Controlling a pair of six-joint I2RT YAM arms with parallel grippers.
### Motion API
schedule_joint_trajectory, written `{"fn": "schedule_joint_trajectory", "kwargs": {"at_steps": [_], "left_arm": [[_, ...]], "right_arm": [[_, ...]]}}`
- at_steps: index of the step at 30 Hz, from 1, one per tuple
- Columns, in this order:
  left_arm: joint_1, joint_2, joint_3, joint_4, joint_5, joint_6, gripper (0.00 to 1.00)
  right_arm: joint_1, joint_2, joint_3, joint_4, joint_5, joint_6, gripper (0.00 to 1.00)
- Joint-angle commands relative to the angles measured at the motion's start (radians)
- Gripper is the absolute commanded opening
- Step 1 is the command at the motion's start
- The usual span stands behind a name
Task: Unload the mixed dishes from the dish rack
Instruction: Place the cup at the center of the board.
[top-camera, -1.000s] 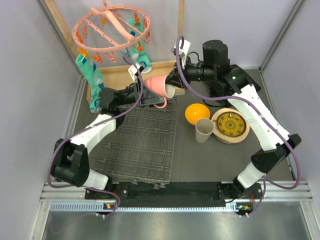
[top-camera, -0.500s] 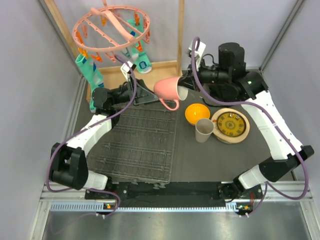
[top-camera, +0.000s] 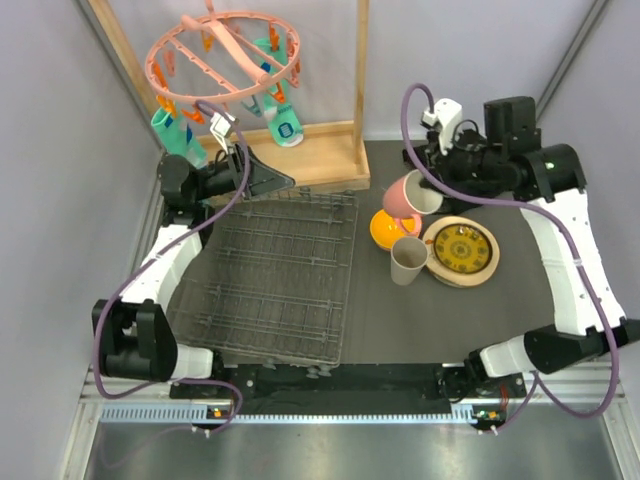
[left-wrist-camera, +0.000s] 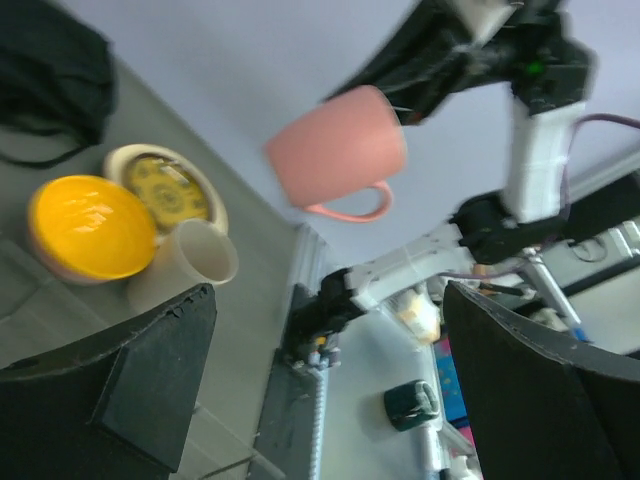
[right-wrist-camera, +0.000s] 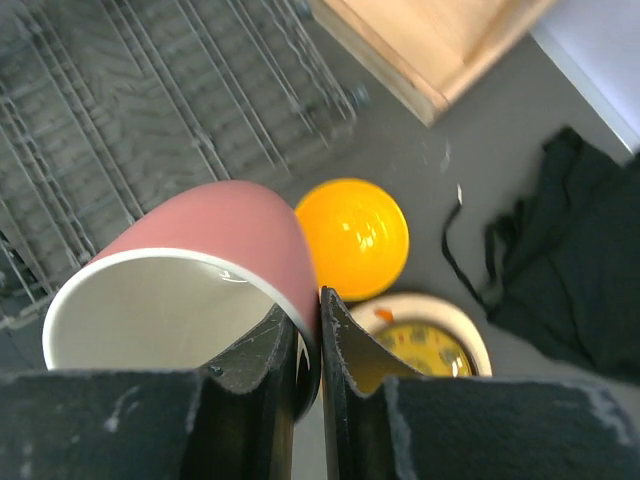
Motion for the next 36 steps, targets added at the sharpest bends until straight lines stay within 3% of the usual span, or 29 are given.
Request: {"fn": "schedule_joint_trajectory", "kwargs": {"at_steps": [1,6,11,15,22,36], "left_arm": [[0.043,-0.039,0.1,-0.59,0.007,0.509,0.99],[0.054,-0.008,0.16,-0.886,-0.048,0.809,0.99],[0.054,0.028,0.252,-1.182,-0.178,1.081,0.99],[0.054,0.038,0.304,-1.312,-0.315,1.203,0.99],[0.052,0.022,0.31,-1.403,-0.508,1.302,0.98],[0.052,0.022,0.275,-1.425,-0.556,1.393,0.98]], "right_arm": [[-0.022,-0.158,0.036,-0.119,0.031,-0.069,0.0],[-0.024,-0.219,0.022,-0.303,0.095,-0.125,0.0],[-0.051,-0.279,-0.116,-0.423,0.155,-0.167,0.0],[-0.082,-0.343,-0.266,-0.436,0.181,-0.19,0.0],[-0.139,-0.408,-0.503,-0.389,0.181,-0.22,0.0],[-0.188,-0.342,-0.705,-0.251,0.16,-0.244,0.0]]}}
